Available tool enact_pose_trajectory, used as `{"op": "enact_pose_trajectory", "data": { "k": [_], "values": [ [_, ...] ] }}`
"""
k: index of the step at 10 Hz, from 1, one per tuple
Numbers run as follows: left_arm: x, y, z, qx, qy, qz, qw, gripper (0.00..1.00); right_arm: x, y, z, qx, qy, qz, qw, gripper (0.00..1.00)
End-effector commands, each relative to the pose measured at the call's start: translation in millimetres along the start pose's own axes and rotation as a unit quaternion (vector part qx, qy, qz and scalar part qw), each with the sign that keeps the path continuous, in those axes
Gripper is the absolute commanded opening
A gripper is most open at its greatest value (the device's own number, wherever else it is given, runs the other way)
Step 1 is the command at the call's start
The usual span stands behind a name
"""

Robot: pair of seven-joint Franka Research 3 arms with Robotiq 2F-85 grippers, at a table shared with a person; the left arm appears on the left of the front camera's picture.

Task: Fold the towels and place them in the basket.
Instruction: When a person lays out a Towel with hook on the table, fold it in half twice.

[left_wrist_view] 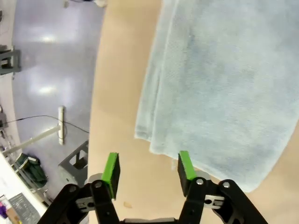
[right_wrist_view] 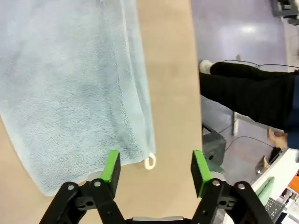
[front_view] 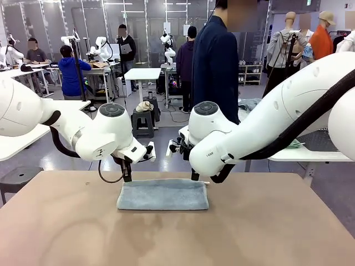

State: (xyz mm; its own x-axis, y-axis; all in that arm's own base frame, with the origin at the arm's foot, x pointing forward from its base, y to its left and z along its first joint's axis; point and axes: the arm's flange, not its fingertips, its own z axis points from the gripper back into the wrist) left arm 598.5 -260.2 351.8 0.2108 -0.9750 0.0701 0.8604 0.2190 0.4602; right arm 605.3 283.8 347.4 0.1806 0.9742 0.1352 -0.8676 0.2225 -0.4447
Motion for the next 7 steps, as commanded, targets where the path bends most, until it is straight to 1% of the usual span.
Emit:
{"op": "enact_pose_trajectory", "data": {
  "k": [1,2,3,4,5,6,7],
  "values": [
    [-14,-13,16,0.042,-0.006,0.026,0.999,0.93,-13,18,10,-0.027,0.011,-0.033,0.999,0.83],
    [-21,-10,32,0.022,-0.004,0.025,0.999,0.93,-21,19,24,0.012,0.030,-0.051,0.998,0.83],
    [-31,-3,48,-0.030,-0.006,0.019,0.999,0.93,-33,17,41,0.061,0.052,-0.072,0.994,0.83],
    [-38,8,59,-0.074,-0.013,-0.008,0.997,0.93,-44,11,56,0.108,0.083,-0.103,0.985,0.83],
    [-46,21,72,-0.118,-0.038,-0.057,0.991,0.93,-52,4,76,0.139,0.103,-0.162,0.971,0.83],
    [-55,31,80,-0.158,-0.090,-0.109,0.977,0.93,-53,1,94,0.148,0.124,-0.223,0.955,0.83],
    [-69,43,85,-0.175,-0.103,-0.111,0.973,0.93,-51,2,111,0.144,0.151,-0.307,0.929,0.83]
  ]
}}
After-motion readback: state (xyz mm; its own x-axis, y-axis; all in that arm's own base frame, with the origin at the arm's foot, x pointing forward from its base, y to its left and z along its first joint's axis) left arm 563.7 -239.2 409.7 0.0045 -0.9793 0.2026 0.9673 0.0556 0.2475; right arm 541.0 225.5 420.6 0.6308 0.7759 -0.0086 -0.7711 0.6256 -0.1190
